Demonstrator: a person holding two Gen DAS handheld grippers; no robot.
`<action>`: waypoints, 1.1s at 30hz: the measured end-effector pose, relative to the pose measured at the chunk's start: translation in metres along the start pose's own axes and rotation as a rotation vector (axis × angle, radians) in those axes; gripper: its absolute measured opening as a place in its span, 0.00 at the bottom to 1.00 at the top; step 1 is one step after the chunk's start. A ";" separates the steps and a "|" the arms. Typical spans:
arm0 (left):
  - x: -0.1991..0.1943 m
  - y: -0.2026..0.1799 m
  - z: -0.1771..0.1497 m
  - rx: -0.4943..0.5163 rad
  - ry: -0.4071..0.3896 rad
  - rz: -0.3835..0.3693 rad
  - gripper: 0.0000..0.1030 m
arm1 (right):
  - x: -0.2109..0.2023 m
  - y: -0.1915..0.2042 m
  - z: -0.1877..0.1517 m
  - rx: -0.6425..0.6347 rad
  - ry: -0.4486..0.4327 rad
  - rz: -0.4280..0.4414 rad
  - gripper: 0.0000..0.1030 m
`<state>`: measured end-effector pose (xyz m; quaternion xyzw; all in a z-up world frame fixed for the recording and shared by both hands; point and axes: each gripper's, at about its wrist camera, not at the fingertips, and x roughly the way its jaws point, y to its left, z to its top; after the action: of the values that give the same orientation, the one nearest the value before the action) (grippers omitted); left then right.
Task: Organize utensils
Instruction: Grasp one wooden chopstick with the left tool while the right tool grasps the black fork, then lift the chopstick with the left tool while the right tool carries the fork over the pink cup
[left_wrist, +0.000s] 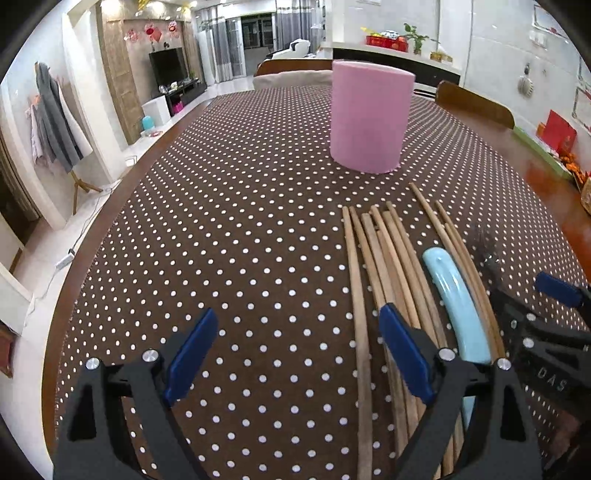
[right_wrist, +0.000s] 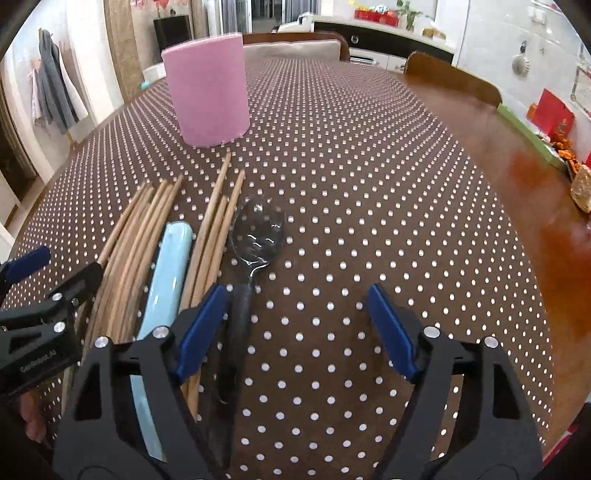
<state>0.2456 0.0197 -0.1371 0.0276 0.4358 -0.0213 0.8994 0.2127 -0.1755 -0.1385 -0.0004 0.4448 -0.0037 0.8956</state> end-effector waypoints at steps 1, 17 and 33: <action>0.003 0.003 0.002 -0.018 0.005 -0.032 0.79 | -0.001 0.000 0.001 -0.004 -0.012 0.001 0.53; -0.020 0.011 0.004 -0.118 -0.062 -0.095 0.00 | -0.037 -0.031 -0.002 0.136 -0.086 0.154 0.11; -0.011 0.012 -0.001 -0.065 -0.009 -0.072 0.46 | -0.058 -0.027 -0.006 0.121 -0.115 0.177 0.11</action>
<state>0.2386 0.0318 -0.1287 -0.0176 0.4329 -0.0394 0.9004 0.1731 -0.2022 -0.0955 0.0925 0.3901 0.0486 0.9148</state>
